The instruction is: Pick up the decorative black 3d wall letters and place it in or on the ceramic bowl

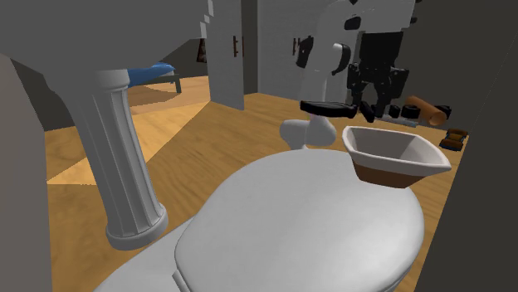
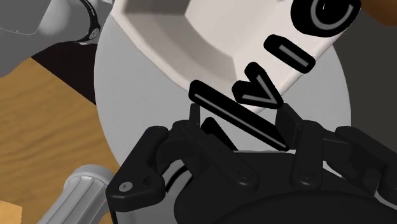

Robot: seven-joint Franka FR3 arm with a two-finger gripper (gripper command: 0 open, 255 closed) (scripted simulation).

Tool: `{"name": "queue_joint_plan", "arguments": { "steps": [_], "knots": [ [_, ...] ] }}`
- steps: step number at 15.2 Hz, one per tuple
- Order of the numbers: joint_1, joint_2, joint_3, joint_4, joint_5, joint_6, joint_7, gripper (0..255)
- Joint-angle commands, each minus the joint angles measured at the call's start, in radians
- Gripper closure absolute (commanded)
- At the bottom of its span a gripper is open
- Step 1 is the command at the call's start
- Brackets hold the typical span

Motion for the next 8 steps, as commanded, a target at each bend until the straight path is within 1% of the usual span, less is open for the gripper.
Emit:
{"name": "queue_joint_plan", "arguments": {
  "steps": [1,6,8],
  "knots": [
    [0.016,-0.021,0.032,-0.011,0.021,-0.003,0.051,255],
    [0.049,-0.068,0.102,-0.03,0.071,-0.012,0.158,255],
    [0.051,-0.084,0.102,-0.071,0.075,0.014,0.152,255]
  ]
}}
